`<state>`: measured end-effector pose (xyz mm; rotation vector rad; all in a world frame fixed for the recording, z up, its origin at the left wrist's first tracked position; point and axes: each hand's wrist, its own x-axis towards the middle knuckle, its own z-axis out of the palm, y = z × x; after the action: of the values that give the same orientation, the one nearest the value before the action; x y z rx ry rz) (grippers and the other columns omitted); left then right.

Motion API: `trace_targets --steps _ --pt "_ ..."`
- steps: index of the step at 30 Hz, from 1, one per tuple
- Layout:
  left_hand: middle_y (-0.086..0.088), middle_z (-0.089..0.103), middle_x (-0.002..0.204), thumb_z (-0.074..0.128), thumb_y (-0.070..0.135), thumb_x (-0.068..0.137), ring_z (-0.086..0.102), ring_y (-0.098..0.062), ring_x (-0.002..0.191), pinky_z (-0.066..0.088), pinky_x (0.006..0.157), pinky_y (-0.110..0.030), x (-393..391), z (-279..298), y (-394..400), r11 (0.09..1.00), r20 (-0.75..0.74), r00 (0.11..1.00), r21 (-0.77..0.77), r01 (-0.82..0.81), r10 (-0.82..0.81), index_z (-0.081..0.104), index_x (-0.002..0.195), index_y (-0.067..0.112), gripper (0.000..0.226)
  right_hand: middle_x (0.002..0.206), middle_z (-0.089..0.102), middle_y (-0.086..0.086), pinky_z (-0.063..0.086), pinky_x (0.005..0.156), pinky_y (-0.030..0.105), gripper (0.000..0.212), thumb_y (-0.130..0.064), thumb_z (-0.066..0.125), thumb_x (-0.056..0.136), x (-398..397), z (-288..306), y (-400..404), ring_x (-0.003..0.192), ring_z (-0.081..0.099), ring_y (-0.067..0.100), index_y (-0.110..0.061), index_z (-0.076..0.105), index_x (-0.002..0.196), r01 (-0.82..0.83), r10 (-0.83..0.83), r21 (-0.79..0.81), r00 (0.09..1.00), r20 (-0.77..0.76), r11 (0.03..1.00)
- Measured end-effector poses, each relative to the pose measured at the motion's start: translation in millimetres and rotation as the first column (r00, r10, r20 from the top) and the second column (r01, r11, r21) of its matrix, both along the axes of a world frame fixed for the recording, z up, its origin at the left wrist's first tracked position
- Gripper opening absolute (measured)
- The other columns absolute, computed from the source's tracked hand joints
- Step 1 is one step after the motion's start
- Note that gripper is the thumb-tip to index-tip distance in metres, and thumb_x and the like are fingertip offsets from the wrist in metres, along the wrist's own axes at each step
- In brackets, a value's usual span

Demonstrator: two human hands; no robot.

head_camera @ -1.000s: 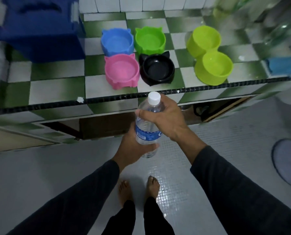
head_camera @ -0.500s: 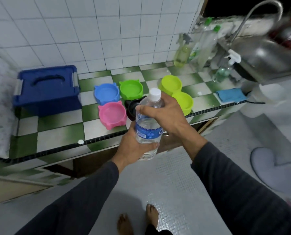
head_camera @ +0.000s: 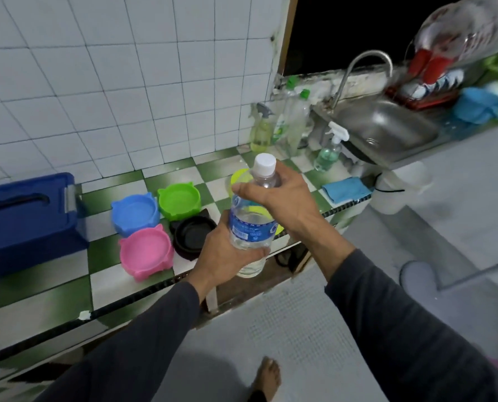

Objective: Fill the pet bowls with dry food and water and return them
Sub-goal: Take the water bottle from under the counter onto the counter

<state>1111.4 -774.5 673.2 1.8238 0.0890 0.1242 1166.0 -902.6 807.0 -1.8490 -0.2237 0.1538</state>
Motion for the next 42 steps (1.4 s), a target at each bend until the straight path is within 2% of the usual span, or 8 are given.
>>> trace_targets --steps 3,7,10,15,20,24,31,42 --pt "0.015 0.069 0.127 0.099 0.044 0.061 0.068 -0.006 0.115 0.057 0.099 -0.044 30.5 7.5 -23.1 1.0 0.02 1.0 -0.018 0.007 -0.007 0.049 0.135 0.036 0.089 0.08 0.07 -0.005 0.058 0.08 0.04 0.046 -0.044 0.091 0.062 28.4 4.4 -23.4 0.074 0.066 0.01 -0.017 0.065 0.089 0.016 -0.016 -0.012 1.0 0.022 1.0" --pt "0.016 0.07 0.124 0.097 0.042 0.06 0.068 -0.002 0.112 0.057 0.097 -0.039 68.8 16.3 -55.0 0.999 0.031 0.999 -0.033 0.015 -0.014 0.052 0.136 0.027 0.09 0.083 0.071 0.0 0.06 0.08 0.048 0.047 -0.046 0.091 0.06 65.8 7.0 -54.0 0.078 0.069 0.02 -0.019 0.063 0.086 0.035 -0.034 -0.016 0.999 0.033 0.999" --pt "0.02 0.067 0.129 0.098 0.03 0.064 0.065 -0.003 0.118 0.055 0.099 -0.033 96.6 19.4 -76.0 0.997 0.033 0.998 -0.053 0.048 -0.047 0.046 0.139 0.034 0.092 0.084 0.071 -0.005 0.061 0.081 0.044 0.044 -0.043 0.092 0.062 90.2 10.9 -75.1 0.08 0.07 0.014 -0.022 0.064 0.088 0.027 -0.027 -0.021 0.999 0.032 0.999" --pt "0.016 0.067 0.13 0.098 0.038 0.059 0.065 -0.006 0.12 0.055 0.101 -0.039 133.3 13.2 -96.9 0.999 0.031 0.999 -0.038 0.039 -0.038 0.045 0.135 0.039 0.092 0.09 0.072 -0.006 0.06 0.077 0.033 0.042 -0.042 0.092 0.065 124.6 7.6 -97.6 0.085 0.07 0.011 -0.027 0.065 0.093 0.012 -0.01 -0.039 0.999 0.039 0.999" --pt "0.019 0.066 0.126 0.1 0.024 0.061 0.065 0.004 0.112 0.055 0.094 -0.023 166.5 1.7 -103.9 0.997 -0.012 0.998 -0.041 0.058 -0.058 0.044 0.126 0.046 0.089 0.087 0.072 -0.003 0.061 0.078 0.038 0.043 -0.042 0.092 0.064 157.2 -5.9 -107.7 0.084 0.071 0.016 -0.024 0.065 0.091 0.018 -0.017 -0.03 1.0 0.011 0.999" --pt "0.021 0.065 0.124 0.099 0.016 0.062 0.062 0.013 0.11 0.05 0.088 -0.011 198.9 -9.8 -100.6 0.993 -0.045 0.993 -0.052 0.108 -0.111 0.045 0.124 0.045 0.088 0.09 0.073 0.0 0.059 0.079 0.034 0.043 -0.038 0.092 0.066 184.0 -13.9 -109.7 0.088 0.071 0.018 -0.02 0.065 0.095 0.045 -0.045 -0.024 0.999 -0.001 0.999" --pt "0.019 0.069 0.124 0.101 0.039 0.055 0.066 -0.003 0.115 0.057 0.099 -0.037 261.8 -26.9 -86.3 0.982 -0.094 0.978 -0.035 0.184 -0.187 0.048 0.131 0.045 0.092 0.094 0.072 0.003 0.058 0.086 0.044 0.046 -0.036 0.093 0.065 236.5 -30.8 -103.5 0.091 0.069 0.022 -0.019 0.066 0.099 0.086 -0.085 -0.045 0.996 0.016 0.995" --pt "0.012 0.072 0.124 0.101 0.027 0.061 0.069 -0.011 0.115 0.057 0.099 -0.045 315.8 -58.3 -63.9 0.968 -0.205 0.947 -0.089 0.233 -0.247 0.053 0.135 0.035 0.088 0.094 0.071 0.007 0.057 0.085 0.044 0.048 -0.029 0.093 0.066 289.9 -68.0 -91.1 0.088 0.068 0.023 -0.014 0.065 0.102 0.13 -0.13 -0.015 0.991 -0.021 0.991"
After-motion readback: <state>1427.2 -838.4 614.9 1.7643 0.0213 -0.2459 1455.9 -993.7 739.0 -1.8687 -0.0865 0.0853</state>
